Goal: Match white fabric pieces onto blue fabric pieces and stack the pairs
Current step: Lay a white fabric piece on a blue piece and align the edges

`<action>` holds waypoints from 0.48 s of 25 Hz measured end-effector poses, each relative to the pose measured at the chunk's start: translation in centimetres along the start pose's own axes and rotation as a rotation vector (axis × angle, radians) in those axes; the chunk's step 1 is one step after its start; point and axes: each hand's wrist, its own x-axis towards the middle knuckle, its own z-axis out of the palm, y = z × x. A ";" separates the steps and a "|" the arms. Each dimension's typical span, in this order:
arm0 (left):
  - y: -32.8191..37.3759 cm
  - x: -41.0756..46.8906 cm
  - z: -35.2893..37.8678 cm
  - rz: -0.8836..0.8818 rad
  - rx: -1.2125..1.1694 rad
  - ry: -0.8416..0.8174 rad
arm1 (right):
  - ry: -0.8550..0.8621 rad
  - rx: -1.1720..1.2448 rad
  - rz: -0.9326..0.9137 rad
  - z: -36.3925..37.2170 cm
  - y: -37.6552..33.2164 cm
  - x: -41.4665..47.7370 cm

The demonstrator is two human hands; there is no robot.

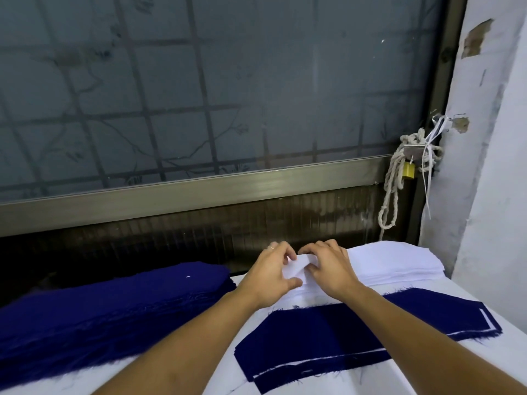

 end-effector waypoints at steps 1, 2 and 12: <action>0.1 0.1 0.1 -0.073 -0.011 0.013 | 0.008 0.026 0.002 -0.2 -0.1 0.0; 0.3 0.3 0.0 -0.153 -0.066 0.019 | 0.010 0.047 0.000 -0.5 -0.3 -0.1; 2.3 1.2 -1.1 -0.152 -0.145 -0.172 | -0.097 0.300 -0.058 -5.0 -2.9 -1.3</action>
